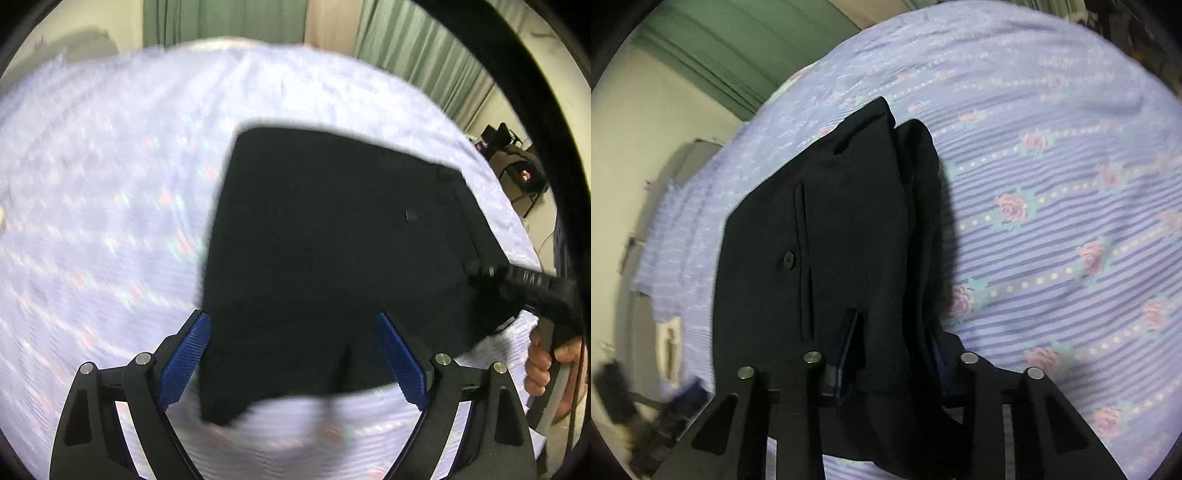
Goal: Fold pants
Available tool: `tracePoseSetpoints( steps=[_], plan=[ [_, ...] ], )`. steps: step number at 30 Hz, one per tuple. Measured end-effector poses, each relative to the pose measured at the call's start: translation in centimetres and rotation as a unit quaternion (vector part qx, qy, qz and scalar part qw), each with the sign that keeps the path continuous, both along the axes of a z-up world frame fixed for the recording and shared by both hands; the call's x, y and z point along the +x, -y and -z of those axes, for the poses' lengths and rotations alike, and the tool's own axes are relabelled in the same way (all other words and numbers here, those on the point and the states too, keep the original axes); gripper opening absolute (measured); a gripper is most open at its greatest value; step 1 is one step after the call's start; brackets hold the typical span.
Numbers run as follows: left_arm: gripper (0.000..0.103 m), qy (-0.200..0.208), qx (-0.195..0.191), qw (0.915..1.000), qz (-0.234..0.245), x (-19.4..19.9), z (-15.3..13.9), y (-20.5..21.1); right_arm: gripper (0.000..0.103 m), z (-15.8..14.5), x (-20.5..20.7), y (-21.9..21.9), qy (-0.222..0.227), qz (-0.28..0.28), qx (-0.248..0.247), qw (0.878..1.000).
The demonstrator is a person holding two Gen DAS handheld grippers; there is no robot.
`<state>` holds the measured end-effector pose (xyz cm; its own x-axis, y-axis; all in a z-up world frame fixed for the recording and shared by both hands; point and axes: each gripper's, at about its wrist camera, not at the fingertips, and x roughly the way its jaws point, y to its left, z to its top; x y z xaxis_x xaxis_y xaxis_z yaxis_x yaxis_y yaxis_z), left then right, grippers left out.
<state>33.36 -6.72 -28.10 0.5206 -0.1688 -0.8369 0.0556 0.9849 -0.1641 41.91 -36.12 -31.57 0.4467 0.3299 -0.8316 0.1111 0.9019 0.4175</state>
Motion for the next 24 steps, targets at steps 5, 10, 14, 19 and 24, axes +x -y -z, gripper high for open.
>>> tracePoseSetpoints(
  steps=[5, 10, 14, 19, 24],
  plan=[
    [0.092, -0.013, -0.041, 0.9991, 0.0, 3.7, 1.3, -4.8, 0.032, -2.7, -0.8, -4.0, 0.031, -0.027, -0.161, 0.986],
    [0.087, -0.063, -0.115, 0.9913, -0.015, 7.5, 5.0, -7.8, 0.031, -2.2, -0.7, -3.5, 0.019, -0.022, -0.186, 0.982],
    [0.079, -0.084, -0.135, 0.9871, 0.019, 9.8, 7.0, -7.4, 0.031, -2.1, -0.7, -4.7, 0.027, -0.036, -0.214, 0.976],
    [0.048, -0.078, -0.156, 0.9845, 0.018, 11.3, 7.5, -7.5, 0.031, -1.6, -0.3, -4.7, 0.025, -0.037, -0.212, 0.976],
    [0.033, -0.1, -0.225, 0.9692, -0.004, 11.7, 7.7, -6.6, 0.032, -0.8, -0.2, -4.6, 0.024, -0.03, -0.216, 0.976]
  ],
)
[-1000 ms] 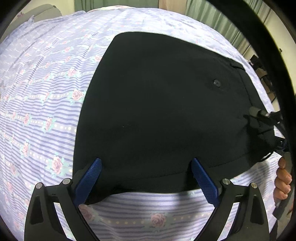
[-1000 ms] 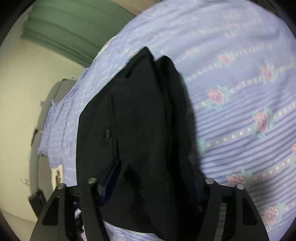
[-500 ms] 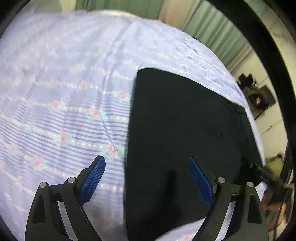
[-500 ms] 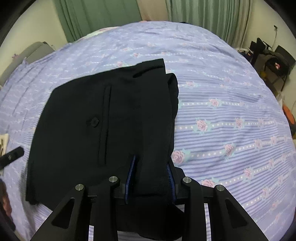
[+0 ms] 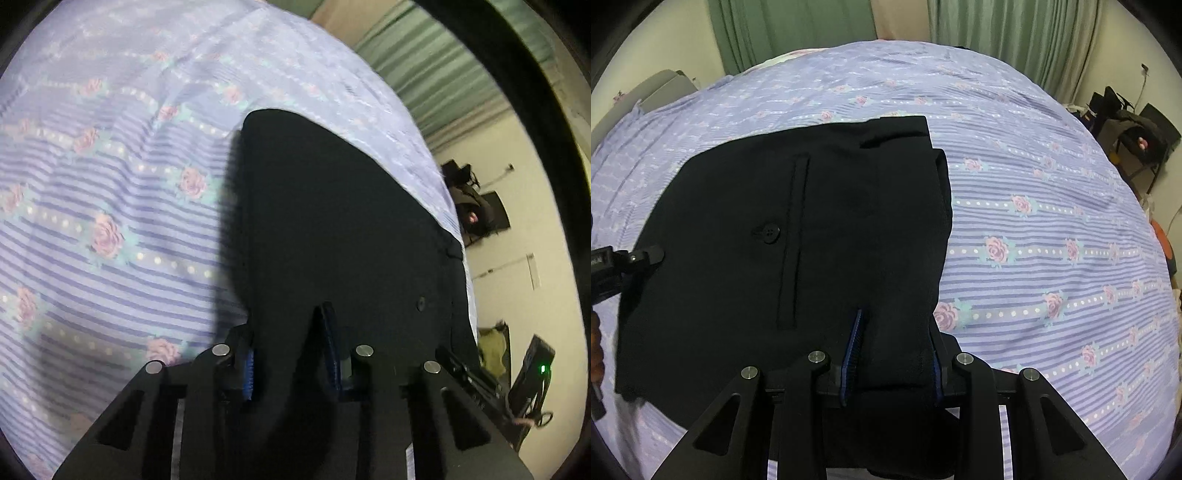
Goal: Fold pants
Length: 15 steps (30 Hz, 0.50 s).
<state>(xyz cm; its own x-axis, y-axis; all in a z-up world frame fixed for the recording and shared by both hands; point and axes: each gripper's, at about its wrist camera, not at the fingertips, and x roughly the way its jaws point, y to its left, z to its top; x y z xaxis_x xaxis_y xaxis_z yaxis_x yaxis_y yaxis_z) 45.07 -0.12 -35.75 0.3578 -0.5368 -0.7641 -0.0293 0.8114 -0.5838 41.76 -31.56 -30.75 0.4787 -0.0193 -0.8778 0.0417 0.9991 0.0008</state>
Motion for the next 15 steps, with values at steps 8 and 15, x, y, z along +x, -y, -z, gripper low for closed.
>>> tracePoseSetpoints(
  steps=[8, 15],
  plan=[
    [0.014, 0.003, 0.064, 0.9979, 0.006, -0.6, -2.9, 2.5, 0.026, -1.2, 0.0, 0.8, 0.002, 0.017, 0.032, 0.999],
    [0.01, 0.065, 0.123, 0.9873, 0.075, -5.2, -11.4, 5.1, 0.02, -7.3, -3.5, -0.8, 0.046, -0.017, 0.036, 0.998]
  ],
)
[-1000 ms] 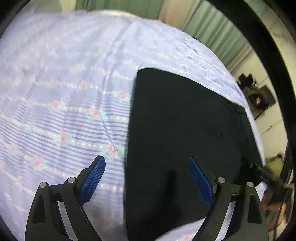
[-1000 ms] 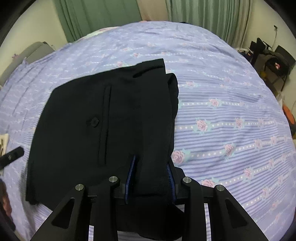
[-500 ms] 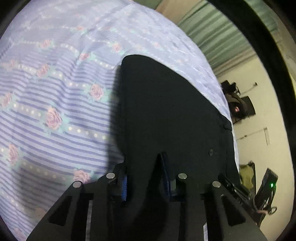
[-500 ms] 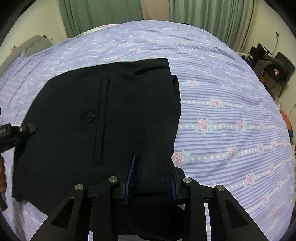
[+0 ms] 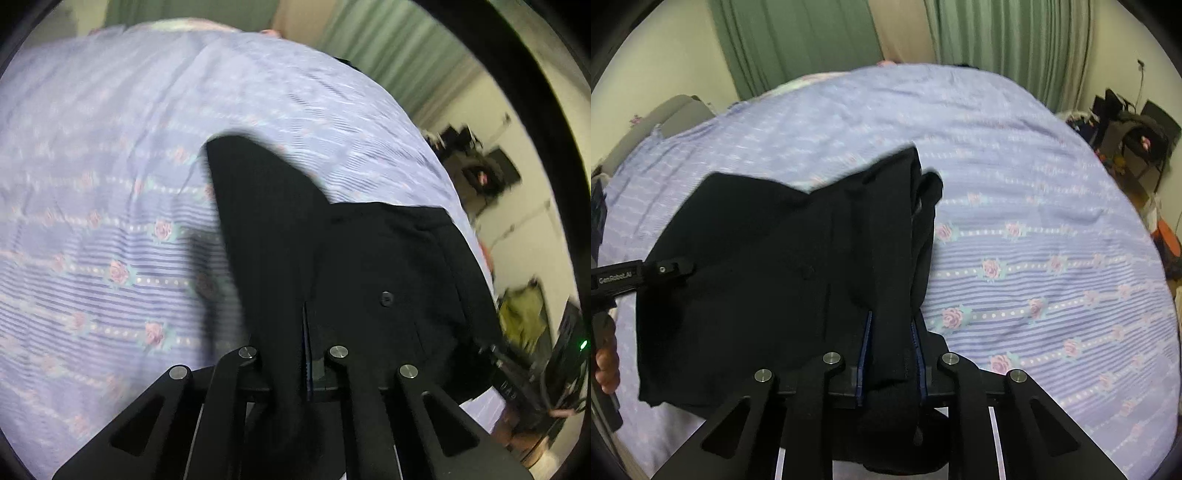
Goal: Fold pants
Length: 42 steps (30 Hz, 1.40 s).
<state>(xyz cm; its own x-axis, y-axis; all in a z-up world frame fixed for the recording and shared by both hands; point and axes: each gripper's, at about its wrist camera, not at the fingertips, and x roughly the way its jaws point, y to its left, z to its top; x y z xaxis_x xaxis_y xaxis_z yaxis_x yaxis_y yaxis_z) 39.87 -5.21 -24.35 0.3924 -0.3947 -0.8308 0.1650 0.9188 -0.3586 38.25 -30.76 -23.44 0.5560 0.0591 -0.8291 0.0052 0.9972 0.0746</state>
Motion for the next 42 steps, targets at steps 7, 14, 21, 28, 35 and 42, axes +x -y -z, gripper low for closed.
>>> tracePoseSetpoints(
  steps=[7, 14, 21, 28, 35, 42],
  plan=[
    [0.009, 0.029, 0.026, 0.9989, 0.027, -8.3, -7.0, 0.2, 0.013, -6.9, -7.2, -1.4, 0.048, -0.038, -0.019, 0.998],
    [0.009, 0.013, 0.036, 0.9989, 0.025, -14.7, -8.8, 0.8, 0.018, -9.1, -14.2, -0.6, 0.037, -0.06, 0.015, 0.997],
    [0.008, -0.007, 0.094, 0.9955, -0.01, -17.9, -4.6, 0.2, 0.068, -3.4, -17.0, 5.2, -0.02, 0.031, 0.135, 0.99],
    [0.009, -0.027, 0.097, 0.9933, -0.056, -17.8, -2.9, -2.8, 0.068, 0.8, -19.7, 2.6, -0.071, 0.011, 0.156, 0.985],
    [0.009, -0.028, 0.139, 0.9885, -0.054, -17.2, -1.6, -1.4, 0.068, 6.7, -22.6, 0.9, -0.118, 0.058, 0.247, 0.96],
    [0.009, -0.049, 0.181, 0.9804, -0.061, -16.2, 3.3, -3.6, 0.068, 5.4, -20.3, 0.8, -0.026, 0.044, 0.122, 0.991]
  ],
)
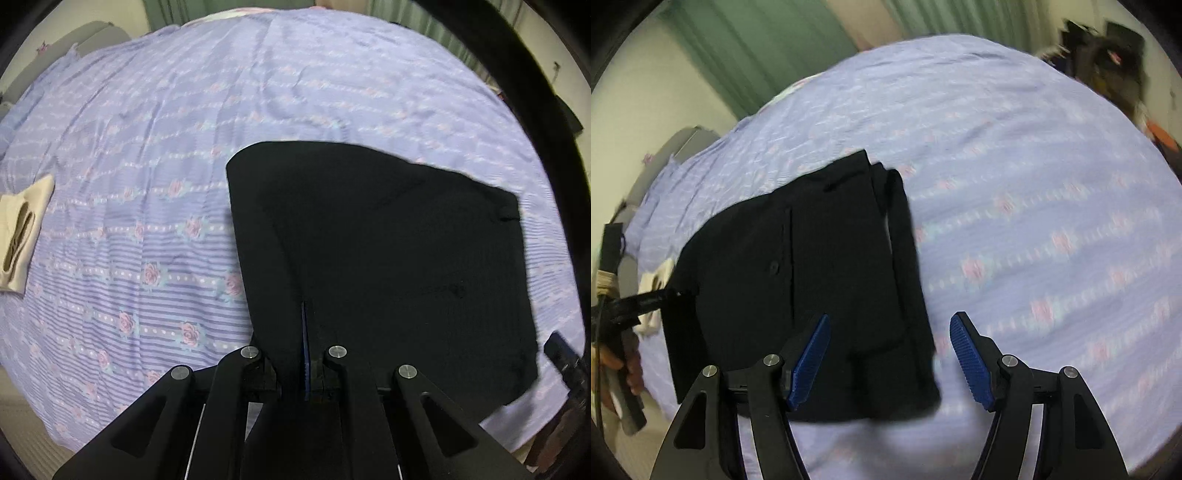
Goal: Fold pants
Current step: 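Lift the folded trousers with both grippers and carry them toward the headboard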
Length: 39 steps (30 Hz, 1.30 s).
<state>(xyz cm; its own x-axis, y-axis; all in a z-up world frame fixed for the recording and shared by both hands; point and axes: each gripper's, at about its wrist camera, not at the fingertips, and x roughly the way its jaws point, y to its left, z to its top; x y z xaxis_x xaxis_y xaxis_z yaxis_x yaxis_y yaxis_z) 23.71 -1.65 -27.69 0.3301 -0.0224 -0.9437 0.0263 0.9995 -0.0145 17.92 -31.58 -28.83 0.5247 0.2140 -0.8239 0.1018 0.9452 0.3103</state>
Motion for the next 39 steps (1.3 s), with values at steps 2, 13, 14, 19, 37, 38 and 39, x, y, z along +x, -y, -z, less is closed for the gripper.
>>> tracePoseSetpoints(
  steps=[2, 13, 14, 19, 37, 38, 39],
  plan=[
    [0.009, -0.005, 0.009, 0.9999, 0.001, 0.3, 1.1, -0.2, 0.068, 1.5, 2.0, 0.2, -0.009, -0.021, 0.018, 1.0],
    [0.009, -0.02, 0.007, 0.9998, 0.0, 1.1, 4.2, -0.4, 0.067, 5.5, 7.5, 0.4, -0.032, -0.104, 0.078, 0.991],
    [0.009, -0.02, 0.006, 0.9998, -0.001, 1.1, 4.4, -0.3, 0.067, 5.7, 7.9, 0.5, -0.031, -0.112, 0.078, 0.99],
    [0.009, -0.011, 0.01, 0.9999, 0.003, 1.0, 4.8, 0.1, 0.068, 6.8, 10.2, 0.2, -0.036, -0.143, 0.113, 0.983],
    [0.008, 0.042, -0.108, 0.9933, 0.006, -2.3, -1.9, -1.6, 0.026, 0.4, 9.1, -3.9, -0.029, -0.106, 0.082, 0.991],
    [0.008, 0.047, -0.115, 0.9922, 0.013, -2.6, -2.8, -1.6, 0.026, -0.9, 8.4, -4.7, -0.022, -0.106, 0.072, 0.992],
    [0.008, 0.058, -0.116, 0.9912, 0.026, -3.2, -4.1, -1.6, 0.026, -1.8, 8.0, -5.3, -0.018, -0.106, 0.063, 0.992]
  ],
)
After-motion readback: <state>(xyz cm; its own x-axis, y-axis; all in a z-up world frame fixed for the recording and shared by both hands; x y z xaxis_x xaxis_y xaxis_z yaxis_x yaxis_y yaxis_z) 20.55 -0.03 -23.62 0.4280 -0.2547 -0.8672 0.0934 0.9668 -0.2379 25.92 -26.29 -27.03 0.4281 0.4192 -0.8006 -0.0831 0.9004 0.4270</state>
